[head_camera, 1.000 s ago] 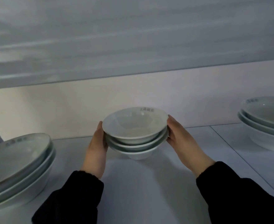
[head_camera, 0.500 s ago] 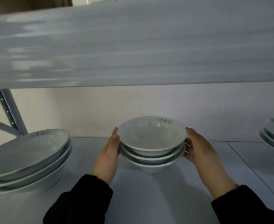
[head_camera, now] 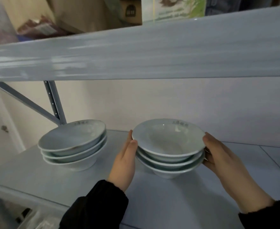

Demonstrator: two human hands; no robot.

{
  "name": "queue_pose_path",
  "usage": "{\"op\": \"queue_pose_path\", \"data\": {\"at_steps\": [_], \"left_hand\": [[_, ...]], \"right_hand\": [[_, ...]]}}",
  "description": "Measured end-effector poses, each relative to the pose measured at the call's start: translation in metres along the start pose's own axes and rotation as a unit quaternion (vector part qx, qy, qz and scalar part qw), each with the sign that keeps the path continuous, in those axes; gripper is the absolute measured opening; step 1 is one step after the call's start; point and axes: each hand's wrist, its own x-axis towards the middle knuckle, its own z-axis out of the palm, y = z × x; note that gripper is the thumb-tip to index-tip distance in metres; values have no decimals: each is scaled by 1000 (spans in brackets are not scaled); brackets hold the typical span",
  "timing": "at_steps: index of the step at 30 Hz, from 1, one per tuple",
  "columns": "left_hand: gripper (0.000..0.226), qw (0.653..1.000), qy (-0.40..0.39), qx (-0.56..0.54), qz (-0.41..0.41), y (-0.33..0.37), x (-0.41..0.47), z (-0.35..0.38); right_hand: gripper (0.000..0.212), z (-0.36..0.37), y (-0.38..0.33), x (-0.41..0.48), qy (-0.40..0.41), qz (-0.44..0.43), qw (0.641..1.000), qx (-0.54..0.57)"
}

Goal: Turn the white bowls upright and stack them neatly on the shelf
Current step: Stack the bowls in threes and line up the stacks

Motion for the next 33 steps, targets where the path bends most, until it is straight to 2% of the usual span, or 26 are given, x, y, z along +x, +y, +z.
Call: {"op": "queue_pose_path", "data": {"at_steps": [6, 10, 22, 27, 30, 33], "left_hand": [[44, 998, -17, 40, 44, 21, -24, -9], [41, 996, -4, 64, 54, 31, -38, -21], [46, 996, -16, 55, 63, 45, -47, -68], [47, 996, -36, 53, 62, 49, -47, -78], [47, 996, -41, 41, 61, 51, -47, -82], [47, 997, -44, 27, 55, 50, -47, -87]], "right_hand": [[68, 12, -4, -26, -21, -2, 999, -25], [29, 28, -9, -42, -20, -12, 999, -36], [33, 76, -11, -63, 5, 2, 998, -55], [62, 85, -12, -72, 22, 6, 999, -46], [62, 90, -16, -79, 18, 2, 999, -44], [51, 96, -17, -88, 22, -7, 999, -47]]}}
